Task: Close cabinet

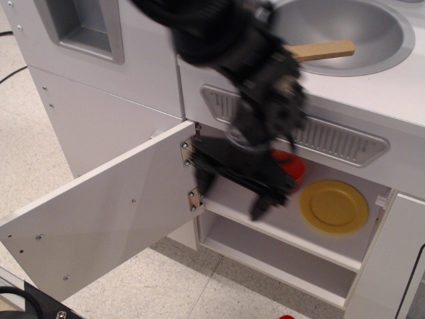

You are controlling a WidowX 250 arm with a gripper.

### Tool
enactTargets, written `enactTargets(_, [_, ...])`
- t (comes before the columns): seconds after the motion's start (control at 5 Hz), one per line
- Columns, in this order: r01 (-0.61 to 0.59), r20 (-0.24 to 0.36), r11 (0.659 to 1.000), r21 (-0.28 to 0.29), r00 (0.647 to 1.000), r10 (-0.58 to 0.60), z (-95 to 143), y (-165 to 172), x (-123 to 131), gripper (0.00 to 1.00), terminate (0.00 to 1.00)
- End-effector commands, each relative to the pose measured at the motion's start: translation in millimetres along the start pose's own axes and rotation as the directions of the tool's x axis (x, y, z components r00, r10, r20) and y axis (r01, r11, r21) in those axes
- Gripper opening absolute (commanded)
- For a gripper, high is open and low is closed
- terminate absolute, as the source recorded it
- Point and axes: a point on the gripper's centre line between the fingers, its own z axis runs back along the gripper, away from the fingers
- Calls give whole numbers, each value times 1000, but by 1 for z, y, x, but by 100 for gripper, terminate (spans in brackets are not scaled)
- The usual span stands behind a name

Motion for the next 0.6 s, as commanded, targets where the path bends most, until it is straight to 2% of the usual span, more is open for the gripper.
enactTargets(0.0, [-2,64,1000,11,998,2,16,76,5,100,0])
enactTargets(0.2, [-5,85,999,35,996,2,16,106,6,100,0])
enactTargets(0.4, [12,68,998,67,998,-17,8,126,10,100,0])
